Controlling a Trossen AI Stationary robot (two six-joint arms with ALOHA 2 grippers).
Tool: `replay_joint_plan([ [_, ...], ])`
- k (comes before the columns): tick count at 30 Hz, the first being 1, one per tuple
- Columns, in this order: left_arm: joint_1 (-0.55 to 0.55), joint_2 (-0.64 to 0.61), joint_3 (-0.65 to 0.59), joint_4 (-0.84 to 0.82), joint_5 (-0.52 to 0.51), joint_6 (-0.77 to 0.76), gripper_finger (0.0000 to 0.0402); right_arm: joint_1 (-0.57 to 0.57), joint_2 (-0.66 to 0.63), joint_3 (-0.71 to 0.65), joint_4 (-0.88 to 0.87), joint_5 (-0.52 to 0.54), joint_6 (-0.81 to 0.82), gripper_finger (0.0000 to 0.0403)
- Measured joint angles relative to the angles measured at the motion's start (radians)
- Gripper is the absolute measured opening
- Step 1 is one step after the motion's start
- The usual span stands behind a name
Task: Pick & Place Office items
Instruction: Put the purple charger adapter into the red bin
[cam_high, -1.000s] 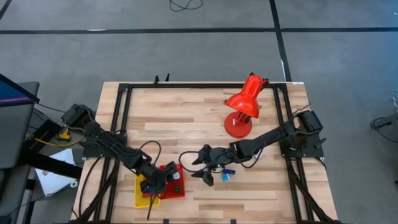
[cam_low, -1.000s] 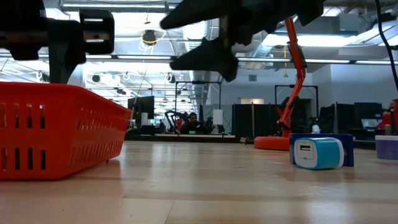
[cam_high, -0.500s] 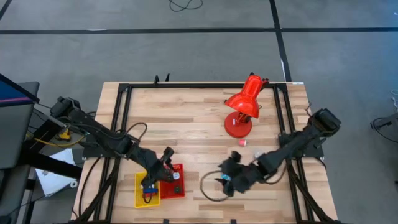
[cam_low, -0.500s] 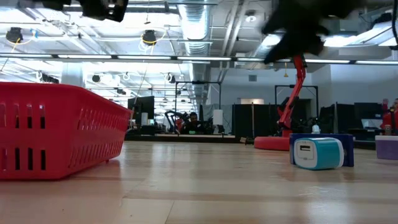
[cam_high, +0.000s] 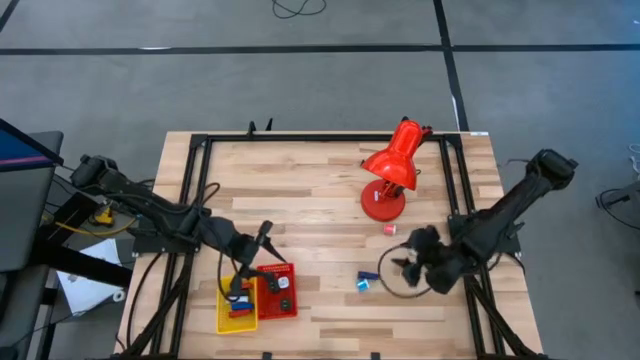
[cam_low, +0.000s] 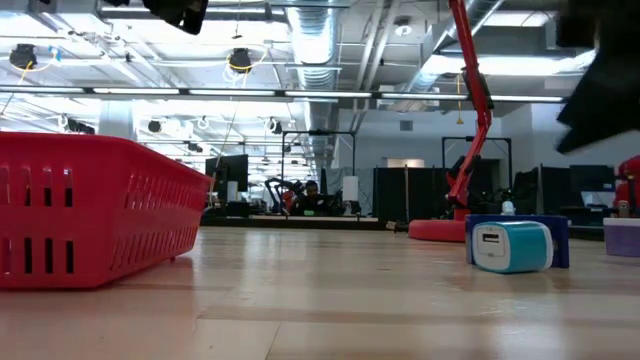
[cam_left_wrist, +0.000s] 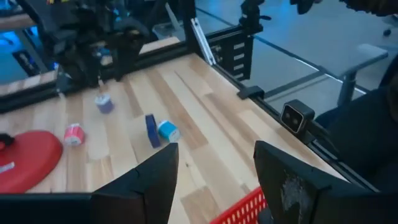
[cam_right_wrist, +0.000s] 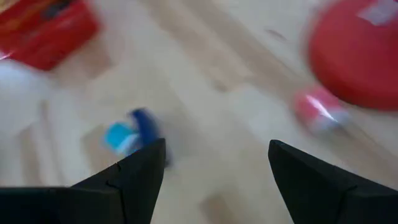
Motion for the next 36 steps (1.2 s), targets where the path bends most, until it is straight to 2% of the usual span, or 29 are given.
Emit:
replay_joint_plan([
  [3, 0.004, -0.002, 0.0, 0.009, -0.001, -0.014, 0.0205, -0.006, -0.029, -0.028, -0.13, 0.0, 0.163, 0.0276],
  [8, 0.011, -0.002, 0.0, 0.014, 0.0, -0.018, 0.0205, 0.006, -0.027, -0.026, -0.218, -0.009, 0.156, 0.0276],
  [15, 0.011, -0.001, 0.0, 0.009, 0.0, -0.056, 0.0205, 0.135, 0.055, -0.026, -0.29, 0.019, 0.32, 0.0276],
  [20, 0.011, -0.001, 0.0, 0.006, 0.0, -0.056, 0.0205, 0.256, 0.191, -0.026, -0.295, 0.028, 0.479, 0.0276],
  [28, 0.01, -0.001, 0.0, 0.009, 0.0, -0.054, 0.0205, 0.427, 0.438, -0.026, -0.303, 0.044, 0.82, 0.0276],
  [33, 0.01, -0.001, 0.001, 0.012, 0.0, -0.054, 0.0205, 0.469, 0.601, -0.026, -0.298, 0.081, 0.967, 0.0276],
  [36, 0.01, -0.001, 0.001, 0.026, 0.0, -0.054, 0.0205, 0.459, 0.671, -0.023, -0.28, 0.122, 0.979, 0.0276],
])
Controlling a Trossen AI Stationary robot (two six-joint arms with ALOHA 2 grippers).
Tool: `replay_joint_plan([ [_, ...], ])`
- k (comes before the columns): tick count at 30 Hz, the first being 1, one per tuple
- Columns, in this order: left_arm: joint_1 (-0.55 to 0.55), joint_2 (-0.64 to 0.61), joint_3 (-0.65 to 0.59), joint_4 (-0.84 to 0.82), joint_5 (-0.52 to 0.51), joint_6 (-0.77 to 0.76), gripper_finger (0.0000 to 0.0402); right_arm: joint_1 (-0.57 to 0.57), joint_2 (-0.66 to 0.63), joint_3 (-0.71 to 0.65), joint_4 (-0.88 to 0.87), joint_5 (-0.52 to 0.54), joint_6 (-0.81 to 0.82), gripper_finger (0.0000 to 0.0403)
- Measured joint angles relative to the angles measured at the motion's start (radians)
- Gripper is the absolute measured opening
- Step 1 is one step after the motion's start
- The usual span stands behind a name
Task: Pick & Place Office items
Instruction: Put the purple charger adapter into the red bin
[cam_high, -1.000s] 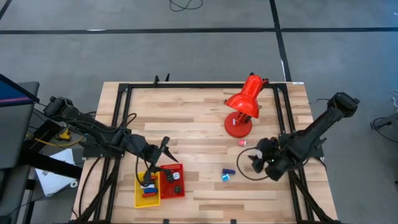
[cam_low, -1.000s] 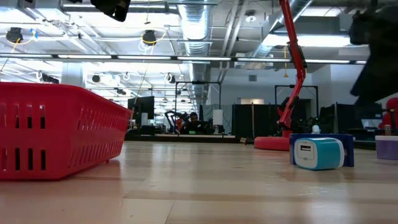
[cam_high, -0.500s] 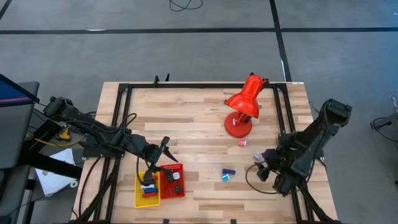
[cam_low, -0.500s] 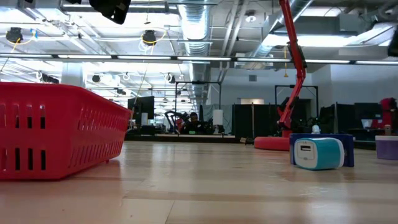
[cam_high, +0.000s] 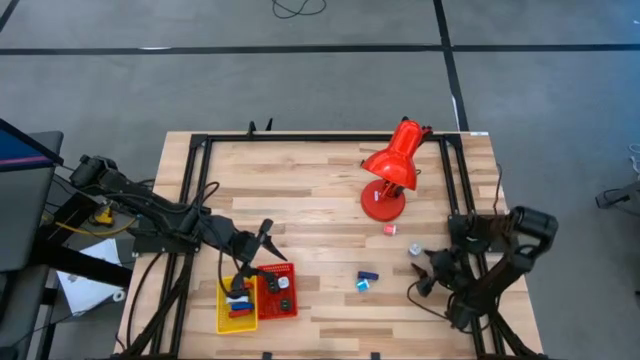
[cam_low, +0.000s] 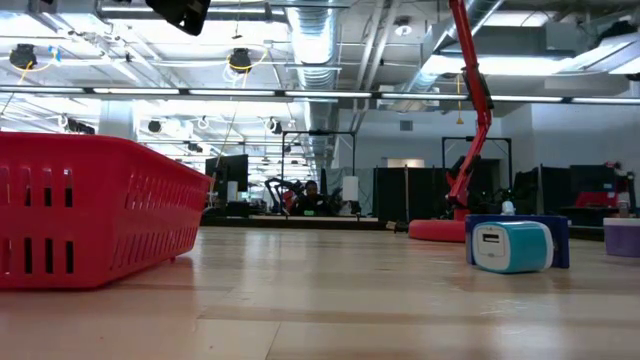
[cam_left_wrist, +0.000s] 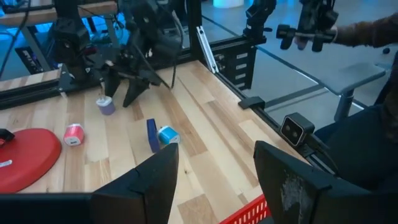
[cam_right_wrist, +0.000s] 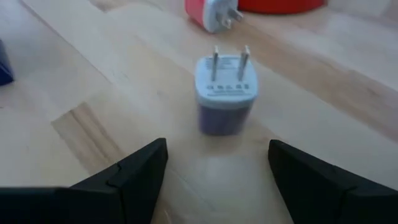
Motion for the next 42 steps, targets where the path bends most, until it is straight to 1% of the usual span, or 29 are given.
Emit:
replay_joint_plan([
  [4, 0.0, 0.0, 0.0, 0.023, 0.0, 0.0, 0.0205, -0.019, 0.051, -0.001, 0.024, 0.07, 0.003, 0.0276],
  [10, 0.0, 0.0, 0.0, 0.037, 0.0, 0.0, 0.0205, -0.051, 0.058, -0.002, 0.033, 0.083, 0.028, 0.0275],
  [13, 0.0, 0.0, 0.0, 0.037, 0.0, 0.0, 0.0205, -0.074, 0.06, -0.005, 0.041, 0.109, 0.037, 0.0267],
  [17, 0.0, 0.0, 0.0, 0.037, 0.0, 0.0, 0.0205, -0.098, 0.06, -0.005, 0.043, 0.11, 0.033, 0.0234],
  [20, 0.0, 0.0, 0.0, 0.037, 0.0, 0.0, 0.0205, -0.099, 0.06, -0.007, 0.039, 0.107, 0.033, 0.0184],
  [23, 0.0, 0.0, 0.0, 0.037, 0.0, 0.0, 0.0205, -0.099, 0.06, -0.007, 0.041, 0.112, 0.033, 0.0119],
  [24, 0.0, 0.0, 0.0, 0.037, 0.0, 0.0, 0.0205, -0.096, 0.06, -0.007, 0.042, 0.115, 0.029, 0.0112],
  [30, 0.0, 0.0, 0.0, 0.036, 0.0, 0.0, 0.0205, -0.083, 0.06, 0.011, 0.056, 0.142, 0.032, 0.0115],
  [34, 0.0, 0.0, 0.0, 0.036, 0.0, 0.0, 0.0205, -0.091, 0.008, 0.053, 0.044, 0.244, 0.042, 0.0115],
  [36, 0.0, 0.004, 0.0, 0.038, 0.0, 0.0, 0.0205, -0.112, -0.049, 0.086, 0.042, 0.278, -0.015, 0.0115],
  [38, 0.0, 0.011, 0.0, 0.042, 0.0, 0.0, 0.0205, -0.143, -0.115, 0.125, 0.051, 0.274, -0.131, 0.0115],
  [40, 0.0, 0.024, 0.001, 0.071, 0.001, 0.0, 0.0205, -0.182, -0.187, 0.163, 0.109, 0.271, -0.301, 0.0115],
  [42, 0.0, 0.037, 0.002, 0.08, 0.0, 0.005, 0.0205, -0.231, -0.256, 0.193, 0.248, 0.265, -0.543, 0.0115],
])
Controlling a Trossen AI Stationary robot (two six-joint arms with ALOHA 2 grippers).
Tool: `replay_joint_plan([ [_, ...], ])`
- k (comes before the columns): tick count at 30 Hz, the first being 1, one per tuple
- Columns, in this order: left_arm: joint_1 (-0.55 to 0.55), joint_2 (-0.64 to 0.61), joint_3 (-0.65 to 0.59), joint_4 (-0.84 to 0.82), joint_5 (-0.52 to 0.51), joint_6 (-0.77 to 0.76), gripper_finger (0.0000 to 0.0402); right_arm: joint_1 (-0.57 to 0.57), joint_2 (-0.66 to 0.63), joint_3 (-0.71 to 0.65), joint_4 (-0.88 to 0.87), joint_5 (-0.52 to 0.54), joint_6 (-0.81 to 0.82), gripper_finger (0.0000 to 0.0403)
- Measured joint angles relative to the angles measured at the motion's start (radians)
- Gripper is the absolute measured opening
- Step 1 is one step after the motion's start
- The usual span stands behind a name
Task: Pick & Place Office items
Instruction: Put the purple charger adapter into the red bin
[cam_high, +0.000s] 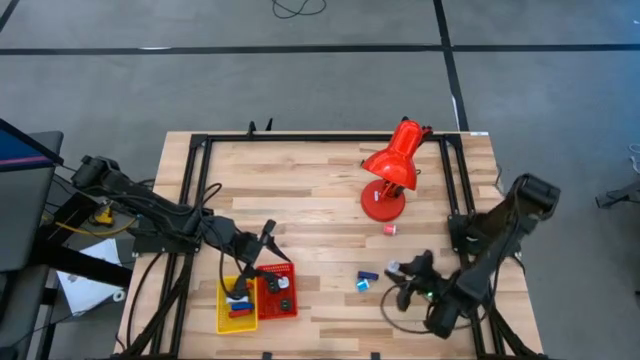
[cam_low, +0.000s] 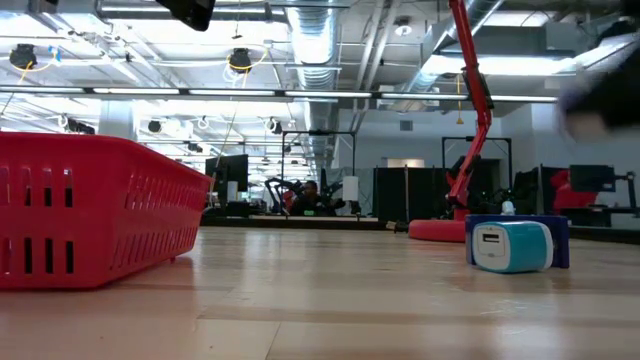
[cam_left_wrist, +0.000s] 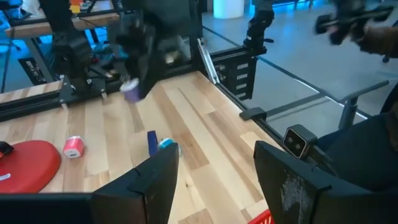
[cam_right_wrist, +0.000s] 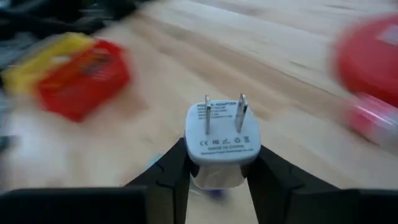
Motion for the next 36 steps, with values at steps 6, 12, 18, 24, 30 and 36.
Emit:
replay_joint_plan([
  [6, -0.009, 0.027, 0.0, 0.003, 0.0, 0.004, 0.0205, -0.199, -0.095, 0.01, 0.669, -0.265, -0.787, 0.0115],
  [12, -0.053, 0.027, 0.0, 0.013, 0.001, 0.184, 0.0205, -0.408, -0.003, 0.03, 1.059, -0.69, -1.053, 0.0115],
  [18, -0.062, 0.027, -0.001, 0.077, 0.003, 0.236, 0.0205, -0.539, 0.181, 0.206, 1.073, -1.008, -1.072, 0.0115],
  [24, -0.033, 0.042, -0.001, 0.08, 0.009, 0.236, 0.0205, -0.614, 0.344, 0.438, 1.046, -1.29, -1.101, 0.0115],
  [30, -0.029, 0.045, -0.001, 0.083, 0.213, 0.238, 0.0205, -0.664, 0.45, 0.618, 0.944, -1.428, -1.101, 0.0115],
  [36, -0.027, 0.051, -0.001, 0.085, 0.242, 0.238, 0.0205, -0.686, 0.507, 0.724, 0.937, -1.492, -1.1, 0.0115],
])
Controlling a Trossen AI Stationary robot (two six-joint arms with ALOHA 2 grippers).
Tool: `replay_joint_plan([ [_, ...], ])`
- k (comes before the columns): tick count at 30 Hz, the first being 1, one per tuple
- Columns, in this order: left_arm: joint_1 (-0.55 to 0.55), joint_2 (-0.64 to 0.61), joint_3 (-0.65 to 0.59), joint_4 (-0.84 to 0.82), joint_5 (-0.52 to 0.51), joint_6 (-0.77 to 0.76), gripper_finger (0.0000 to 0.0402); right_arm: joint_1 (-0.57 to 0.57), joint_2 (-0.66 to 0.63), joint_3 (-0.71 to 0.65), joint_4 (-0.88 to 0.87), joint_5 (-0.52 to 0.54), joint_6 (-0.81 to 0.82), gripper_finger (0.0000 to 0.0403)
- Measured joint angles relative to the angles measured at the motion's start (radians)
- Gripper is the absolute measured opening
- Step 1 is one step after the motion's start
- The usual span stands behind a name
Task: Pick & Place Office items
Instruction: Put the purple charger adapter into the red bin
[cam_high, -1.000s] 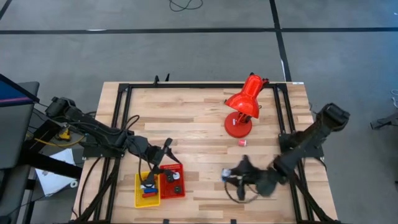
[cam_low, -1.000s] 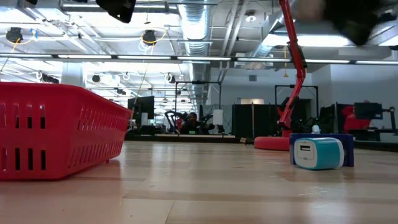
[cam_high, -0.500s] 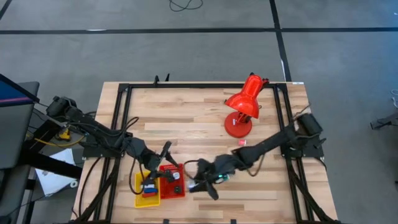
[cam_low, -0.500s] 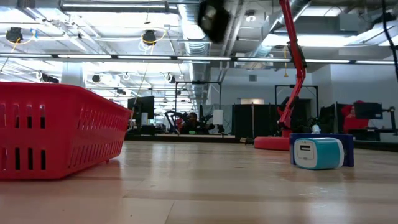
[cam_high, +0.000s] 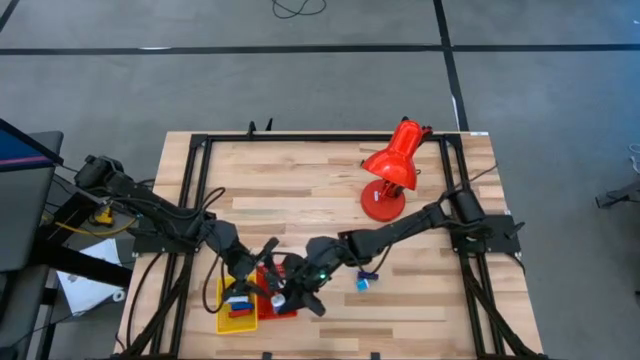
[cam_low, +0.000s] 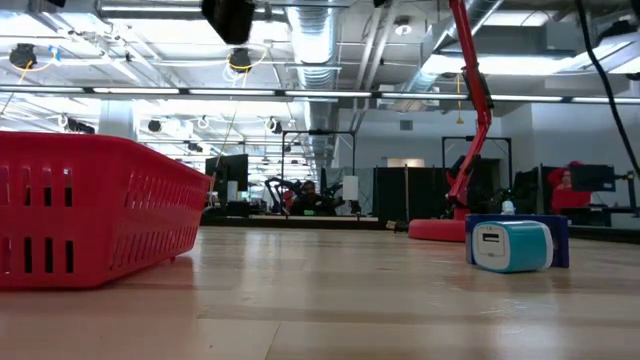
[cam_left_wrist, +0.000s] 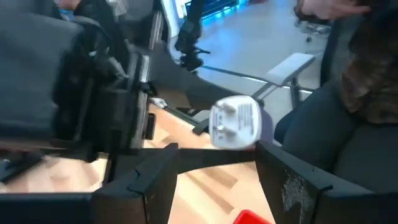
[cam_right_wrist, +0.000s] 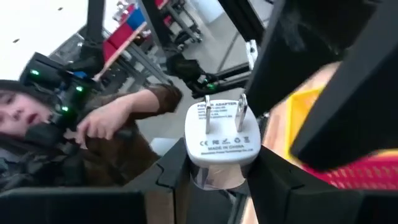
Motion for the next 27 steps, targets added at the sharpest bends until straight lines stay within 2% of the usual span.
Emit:
replay_joint_plan([
  [5, 0.004, 0.002, -0.001, -0.015, 0.018, -0.001, 0.0205, -0.01, 0.03, 0.04, -0.04, -0.016, 0.003, 0.0115],
  [9, 0.003, 0.011, 0.0, -0.009, 0.09, -0.005, 0.0205, -0.022, 0.031, 0.039, -0.041, -0.003, 0.002, 0.0115],
  [17, 0.019, 0.07, 0.0, 0.009, 0.088, -0.033, 0.0205, -0.041, 0.028, 0.038, -0.083, 0.003, 0.02, 0.0115],
  [27, 0.018, 0.072, 0.001, -0.023, 0.112, -0.05, 0.0192, -0.045, 0.028, 0.038, -0.103, -0.024, 0.024, 0.0115],
])
